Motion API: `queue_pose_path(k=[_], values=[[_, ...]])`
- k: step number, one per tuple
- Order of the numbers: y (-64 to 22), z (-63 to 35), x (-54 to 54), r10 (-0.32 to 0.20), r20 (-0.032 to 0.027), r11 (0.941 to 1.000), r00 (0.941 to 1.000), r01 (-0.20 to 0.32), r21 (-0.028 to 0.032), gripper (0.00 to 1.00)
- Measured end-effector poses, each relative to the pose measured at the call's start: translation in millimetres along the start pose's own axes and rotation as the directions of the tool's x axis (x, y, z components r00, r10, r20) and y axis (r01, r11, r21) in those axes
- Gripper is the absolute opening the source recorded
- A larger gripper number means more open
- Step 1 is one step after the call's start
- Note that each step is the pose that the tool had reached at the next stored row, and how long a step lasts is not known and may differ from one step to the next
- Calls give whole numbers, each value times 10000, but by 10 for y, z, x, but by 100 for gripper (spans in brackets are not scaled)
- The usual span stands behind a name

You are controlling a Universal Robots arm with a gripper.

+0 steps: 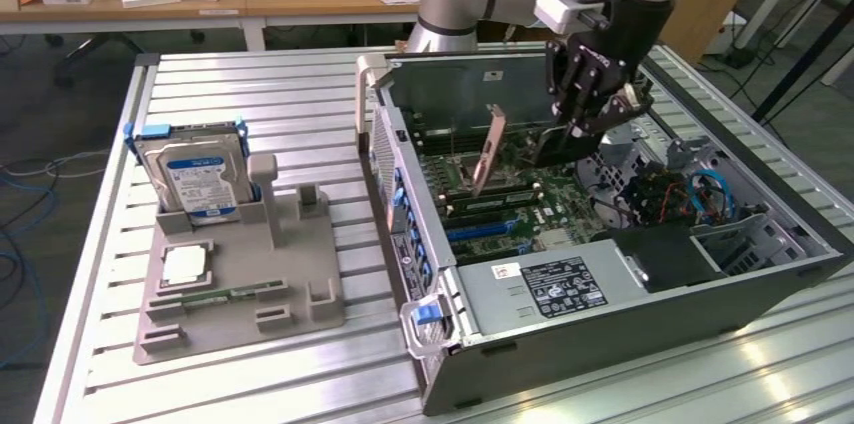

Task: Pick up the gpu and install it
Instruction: 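Insert the gpu into the slot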

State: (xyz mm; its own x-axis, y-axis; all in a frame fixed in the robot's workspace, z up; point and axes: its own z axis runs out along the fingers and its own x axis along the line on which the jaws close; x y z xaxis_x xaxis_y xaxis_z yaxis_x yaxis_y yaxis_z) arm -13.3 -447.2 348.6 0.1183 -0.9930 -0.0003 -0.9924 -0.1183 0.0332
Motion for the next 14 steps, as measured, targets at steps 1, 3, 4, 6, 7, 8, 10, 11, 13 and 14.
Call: queue_pose_path(k=[1,3,4,6,7,8,10,11,13,14], values=[[0,18,-3,0,0,10000,10000,0,5,26],[0,30,-4,-2,-11,10000,10000,2,6,26],[1,30,-4,0,-12,10000,10000,0,5,26],[4,53,-7,35,-6,10000,10000,-35,12,26],[9,68,-8,122,-7,9999,9999,-122,15,26],[9,86,-8,254,-3,9997,9997,-254,19,26],[8,115,-8,613,8,9981,9981,-613,21,26],[7,127,-8,792,14,9969,9969,-792,20,26],[8,154,-10,1089,25,9940,9940,-1089,22,26],[12,168,-13,1120,27,9937,9937,-1120,33,26]])
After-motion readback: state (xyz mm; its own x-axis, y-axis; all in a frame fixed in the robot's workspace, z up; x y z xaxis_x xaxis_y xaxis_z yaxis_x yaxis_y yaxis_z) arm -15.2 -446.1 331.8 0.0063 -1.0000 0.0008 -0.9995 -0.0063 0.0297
